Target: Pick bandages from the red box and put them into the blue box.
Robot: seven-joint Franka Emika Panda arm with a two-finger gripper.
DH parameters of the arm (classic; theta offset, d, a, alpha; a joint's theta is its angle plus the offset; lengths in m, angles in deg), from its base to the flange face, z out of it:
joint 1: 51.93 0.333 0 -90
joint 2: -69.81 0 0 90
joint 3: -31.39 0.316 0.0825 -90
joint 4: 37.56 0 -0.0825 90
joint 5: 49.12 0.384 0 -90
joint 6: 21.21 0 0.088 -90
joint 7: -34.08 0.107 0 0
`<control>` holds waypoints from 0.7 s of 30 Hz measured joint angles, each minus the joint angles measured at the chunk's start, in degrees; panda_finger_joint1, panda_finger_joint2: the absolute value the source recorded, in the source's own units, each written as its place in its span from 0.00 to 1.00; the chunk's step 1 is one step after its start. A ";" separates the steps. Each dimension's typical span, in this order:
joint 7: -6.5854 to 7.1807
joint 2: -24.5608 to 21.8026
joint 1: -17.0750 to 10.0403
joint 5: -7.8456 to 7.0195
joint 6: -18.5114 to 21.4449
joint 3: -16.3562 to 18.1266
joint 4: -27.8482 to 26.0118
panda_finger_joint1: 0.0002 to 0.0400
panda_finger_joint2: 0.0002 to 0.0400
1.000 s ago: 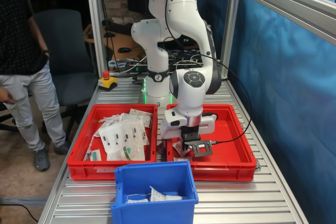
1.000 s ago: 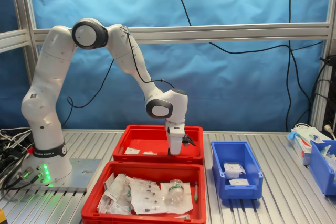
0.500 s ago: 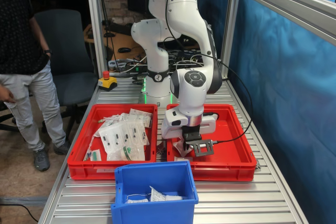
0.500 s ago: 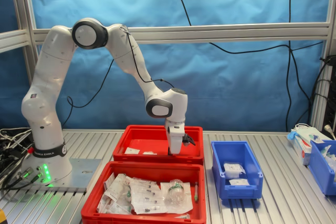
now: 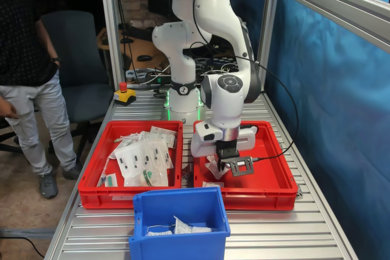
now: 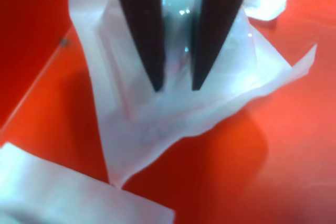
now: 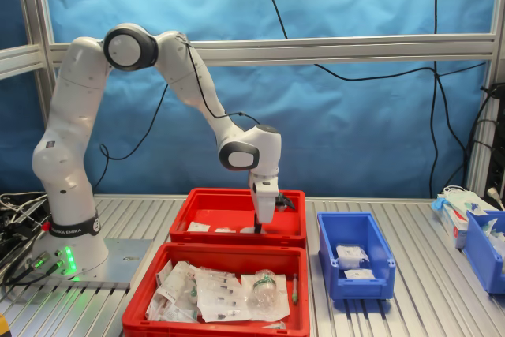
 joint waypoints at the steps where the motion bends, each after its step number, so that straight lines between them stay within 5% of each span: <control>1: 0.00 -0.26 0.00 0.00 0.00 0.07 0.02 0.11 0.11; 21: 0.00 -9.99 0.00 0.00 0.19 0.52 0.50 0.11 0.11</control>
